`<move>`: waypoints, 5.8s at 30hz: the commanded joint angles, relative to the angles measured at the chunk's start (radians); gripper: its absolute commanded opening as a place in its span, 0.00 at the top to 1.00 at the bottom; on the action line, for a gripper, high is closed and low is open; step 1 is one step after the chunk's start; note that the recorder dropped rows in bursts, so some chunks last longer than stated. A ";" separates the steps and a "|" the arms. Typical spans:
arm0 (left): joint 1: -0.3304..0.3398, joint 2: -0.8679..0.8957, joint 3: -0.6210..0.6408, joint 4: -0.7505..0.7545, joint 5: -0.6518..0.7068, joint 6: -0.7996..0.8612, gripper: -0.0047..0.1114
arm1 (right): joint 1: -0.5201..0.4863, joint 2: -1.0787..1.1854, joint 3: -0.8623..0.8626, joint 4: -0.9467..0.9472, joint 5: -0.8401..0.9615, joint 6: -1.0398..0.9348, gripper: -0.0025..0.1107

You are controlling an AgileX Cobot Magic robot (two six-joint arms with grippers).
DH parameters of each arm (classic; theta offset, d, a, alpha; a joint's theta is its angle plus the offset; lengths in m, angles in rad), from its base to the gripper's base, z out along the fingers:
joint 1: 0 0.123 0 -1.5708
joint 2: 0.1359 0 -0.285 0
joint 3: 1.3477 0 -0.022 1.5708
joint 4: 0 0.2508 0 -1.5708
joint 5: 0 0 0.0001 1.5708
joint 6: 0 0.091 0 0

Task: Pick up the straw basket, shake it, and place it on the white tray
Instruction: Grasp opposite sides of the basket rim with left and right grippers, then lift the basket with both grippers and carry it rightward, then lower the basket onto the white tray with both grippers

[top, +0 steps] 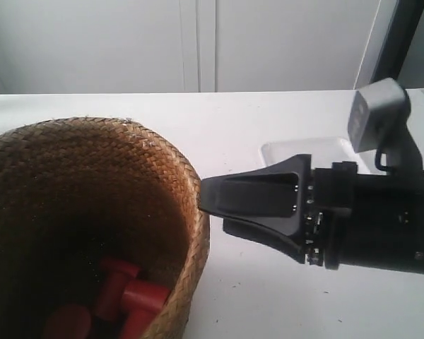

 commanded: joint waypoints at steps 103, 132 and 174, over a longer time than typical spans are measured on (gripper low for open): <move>-0.001 0.193 0.014 -1.395 0.013 1.363 0.96 | 0.480 -0.360 -0.149 -0.217 1.141 -0.292 0.98; -0.001 0.167 0.161 -1.402 -0.130 1.378 0.96 | 0.480 -0.273 -0.003 -0.215 1.264 -0.203 0.98; -0.358 0.587 -0.345 -1.127 -0.335 1.129 0.96 | 0.478 -0.268 -0.441 0.310 2.123 -0.866 0.98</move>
